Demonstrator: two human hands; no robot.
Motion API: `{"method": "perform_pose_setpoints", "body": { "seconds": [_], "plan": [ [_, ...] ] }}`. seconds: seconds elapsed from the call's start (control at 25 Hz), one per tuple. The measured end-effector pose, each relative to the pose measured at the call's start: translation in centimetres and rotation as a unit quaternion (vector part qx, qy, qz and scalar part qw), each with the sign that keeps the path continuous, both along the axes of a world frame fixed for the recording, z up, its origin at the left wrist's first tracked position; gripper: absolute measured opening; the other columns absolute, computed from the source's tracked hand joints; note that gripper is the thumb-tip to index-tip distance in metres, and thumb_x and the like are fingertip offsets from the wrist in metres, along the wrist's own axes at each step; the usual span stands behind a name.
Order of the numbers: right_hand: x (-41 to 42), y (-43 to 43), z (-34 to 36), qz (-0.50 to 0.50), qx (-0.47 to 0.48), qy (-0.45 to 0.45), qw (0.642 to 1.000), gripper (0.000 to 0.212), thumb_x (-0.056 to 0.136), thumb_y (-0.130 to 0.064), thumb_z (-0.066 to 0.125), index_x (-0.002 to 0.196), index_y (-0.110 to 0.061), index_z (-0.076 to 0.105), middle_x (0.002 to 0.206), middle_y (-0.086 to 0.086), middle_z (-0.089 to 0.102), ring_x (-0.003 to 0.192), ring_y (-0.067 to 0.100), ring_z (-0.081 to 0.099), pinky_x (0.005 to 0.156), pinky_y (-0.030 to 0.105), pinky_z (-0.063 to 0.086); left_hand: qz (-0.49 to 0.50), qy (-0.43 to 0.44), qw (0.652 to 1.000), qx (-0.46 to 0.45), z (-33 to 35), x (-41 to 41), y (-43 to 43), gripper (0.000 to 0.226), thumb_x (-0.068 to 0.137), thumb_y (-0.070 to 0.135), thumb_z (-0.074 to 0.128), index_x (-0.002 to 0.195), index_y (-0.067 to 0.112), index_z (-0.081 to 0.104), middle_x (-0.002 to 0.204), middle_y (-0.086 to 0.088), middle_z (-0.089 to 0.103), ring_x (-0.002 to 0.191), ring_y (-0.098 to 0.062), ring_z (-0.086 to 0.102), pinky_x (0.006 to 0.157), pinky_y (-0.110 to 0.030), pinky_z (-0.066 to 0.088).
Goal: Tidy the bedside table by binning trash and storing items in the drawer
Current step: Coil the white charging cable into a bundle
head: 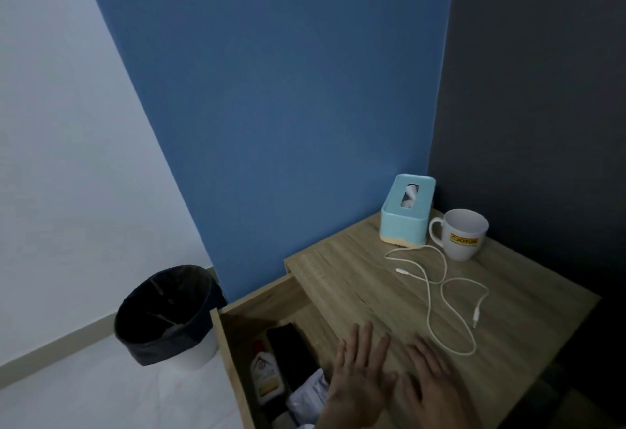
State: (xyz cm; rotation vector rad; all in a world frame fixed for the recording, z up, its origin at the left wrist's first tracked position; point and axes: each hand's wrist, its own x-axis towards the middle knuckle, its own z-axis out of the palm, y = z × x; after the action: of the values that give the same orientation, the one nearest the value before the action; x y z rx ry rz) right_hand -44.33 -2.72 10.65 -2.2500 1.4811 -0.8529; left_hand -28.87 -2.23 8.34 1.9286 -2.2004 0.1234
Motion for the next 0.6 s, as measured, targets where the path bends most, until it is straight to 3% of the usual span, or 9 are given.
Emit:
{"method": "perform_pose_setpoints", "body": {
  "seconds": [0.08,0.16,0.24,0.28,0.36,0.4,0.48,0.52,0.6],
  "plan": [
    [0.0,-0.3,0.2,0.001,-0.055,-0.019,0.998,0.044,0.091,-0.046,0.022,0.109,-0.016,0.048,0.135,-0.013,0.029,0.121,0.009,0.042,0.105,0.006,0.012,0.005,-0.003,1.0,-0.015,0.2,0.0,-0.2,0.063,0.094,0.056,0.006,0.15,0.028,-0.003,0.16,-0.006,-0.013,0.148,-0.026,-0.01,0.115,-0.035,-0.004],
    [-0.3,-0.1,0.8,-0.063,-0.098,-0.092,0.989,0.032,0.082,-0.034,0.037,0.108,-0.02,0.051,0.133,-0.016,0.036,0.12,-0.001,0.044,0.098,0.005,0.025,-0.001,0.006,1.0,-0.017,0.4,0.0,-0.1,0.064,0.094,0.058,0.011,0.149,0.029,-0.002,0.16,-0.005,-0.013,0.148,-0.025,-0.011,0.116,-0.035,-0.005],
    [-0.9,-0.4,2.4,-0.164,-0.085,-0.106,0.977,0.039,0.073,-0.027,0.045,0.11,-0.023,0.053,0.127,-0.001,0.054,0.101,0.009,0.061,0.079,0.022,0.048,-0.022,0.015,1.0,0.007,0.1,0.1,0.1,0.076,0.087,0.062,0.029,0.149,0.03,-0.001,0.161,-0.004,-0.008,0.148,-0.025,-0.01,0.116,-0.034,-0.005],
    [-1.5,-0.7,3.5,-0.214,-0.047,-0.049,0.975,0.041,0.076,-0.028,0.049,0.116,-0.023,0.053,0.126,0.008,0.058,0.09,0.021,0.066,0.069,0.03,0.052,-0.019,0.024,1.0,0.002,0.1,0.0,0.2,0.085,0.08,0.063,0.036,0.149,0.03,-0.001,0.16,-0.005,-0.004,0.148,-0.024,-0.01,0.116,-0.034,-0.006],
    [-2.8,-2.0,5.4,-0.253,0.088,0.13,0.955,0.04,0.087,-0.033,0.049,0.126,-0.024,0.049,0.13,0.006,0.056,0.097,0.024,0.066,0.077,0.033,0.05,-0.011,0.051,0.998,0.021,-0.3,-0.8,0.4,0.095,0.071,0.065,0.039,0.149,0.029,-0.003,0.16,-0.006,0.003,0.148,-0.025,-0.007,0.117,-0.036,-0.005],
    [-3.2,-2.4,6.1,-0.238,0.117,0.168,0.949,0.032,0.089,-0.035,0.046,0.12,-0.028,0.053,0.126,0.002,0.059,0.103,0.02,0.063,0.081,0.029,0.047,-0.007,0.074,0.995,0.061,0.0,-0.6,0.2,0.097,0.07,0.065,0.038,0.149,0.028,-0.005,0.159,-0.006,0.011,0.149,-0.026,0.001,0.118,-0.038,0.001],
    [-3.1,-3.1,8.0,-0.178,0.134,0.133,0.966,0.013,0.087,-0.023,0.053,0.088,-0.028,0.064,0.107,0.007,0.068,0.099,0.024,0.064,0.079,0.03,0.045,-0.004,0.114,0.986,0.122,2.8,0.5,-0.8,0.089,0.079,0.057,0.041,0.149,0.029,-0.007,0.156,-0.003,0.028,0.146,-0.026,0.02,0.117,-0.04,0.019],
    [-3.3,-3.7,8.6,-0.167,0.119,0.105,0.973,0.014,0.084,-0.015,0.056,0.078,-0.025,0.064,0.097,0.012,0.069,0.094,0.029,0.064,0.078,0.032,0.045,0.001,0.136,0.979,0.155,4.7,0.5,-0.8,0.081,0.086,0.051,0.043,0.148,0.033,-0.006,0.158,-0.004,0.023,0.147,-0.027,0.019,0.117,-0.039,0.018],
    [-3.3,-4.5,11.8,-0.146,0.098,0.094,0.98,0.012,0.088,-0.014,0.051,0.089,-0.017,0.063,0.092,0.01,0.063,0.091,0.026,0.058,0.077,0.032,0.042,0.004,0.305,0.914,0.267,9.2,0.5,-1.1,0.092,0.081,0.068,0.046,0.15,0.029,-0.002,0.161,-0.006,0.007,0.148,-0.026,0.01,0.119,-0.033,0.013]
  ]
}}
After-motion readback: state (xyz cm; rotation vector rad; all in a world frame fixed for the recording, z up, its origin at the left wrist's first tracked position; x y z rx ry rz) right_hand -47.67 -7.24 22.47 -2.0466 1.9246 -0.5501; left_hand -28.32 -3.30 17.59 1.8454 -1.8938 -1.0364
